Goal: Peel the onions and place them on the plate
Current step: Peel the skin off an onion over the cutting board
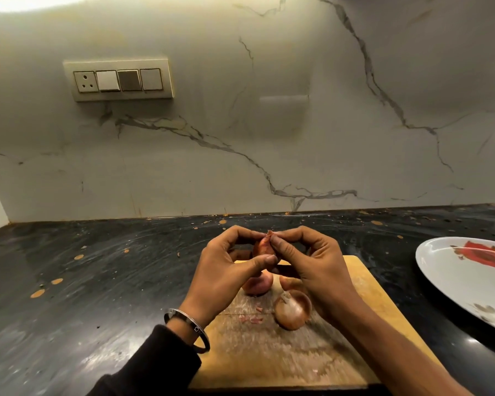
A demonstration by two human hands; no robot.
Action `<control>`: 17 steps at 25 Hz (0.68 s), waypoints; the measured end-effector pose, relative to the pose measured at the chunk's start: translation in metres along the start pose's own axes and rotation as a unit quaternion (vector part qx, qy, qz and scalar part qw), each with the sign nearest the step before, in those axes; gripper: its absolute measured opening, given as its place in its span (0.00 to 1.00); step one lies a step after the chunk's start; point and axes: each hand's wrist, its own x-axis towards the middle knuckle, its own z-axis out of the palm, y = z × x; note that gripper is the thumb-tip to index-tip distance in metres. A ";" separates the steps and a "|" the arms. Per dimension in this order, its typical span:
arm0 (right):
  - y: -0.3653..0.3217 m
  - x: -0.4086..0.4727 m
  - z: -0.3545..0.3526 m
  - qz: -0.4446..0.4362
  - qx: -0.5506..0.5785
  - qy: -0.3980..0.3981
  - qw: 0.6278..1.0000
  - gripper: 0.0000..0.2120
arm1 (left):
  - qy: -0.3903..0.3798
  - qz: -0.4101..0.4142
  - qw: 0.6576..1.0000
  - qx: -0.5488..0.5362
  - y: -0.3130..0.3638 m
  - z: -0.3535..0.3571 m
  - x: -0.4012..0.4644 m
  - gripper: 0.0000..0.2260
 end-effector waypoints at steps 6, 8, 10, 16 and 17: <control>-0.001 -0.001 0.000 -0.058 -0.115 -0.003 0.992 0.04 | 0.028 0.021 0.996 0.088 -0.001 0.000 0.000 0.21; 0.000 -0.001 -0.002 -0.074 -0.162 0.002 0.984 0.06 | 0.035 0.043 0.990 0.132 0.000 -0.001 0.000 0.23; 0.000 -0.001 -0.003 -0.072 -0.172 0.009 0.982 0.07 | 0.038 0.064 0.984 0.159 0.001 -0.002 0.000 0.23; 0.001 -0.001 -0.004 -0.085 -0.239 0.025 0.967 0.10 | 0.034 0.078 0.978 0.192 0.000 0.000 -0.001 0.24; 0.001 -0.001 -0.005 -0.089 -0.242 0.029 0.966 0.10 | 0.033 0.075 0.979 0.186 0.000 -0.001 -0.002 0.23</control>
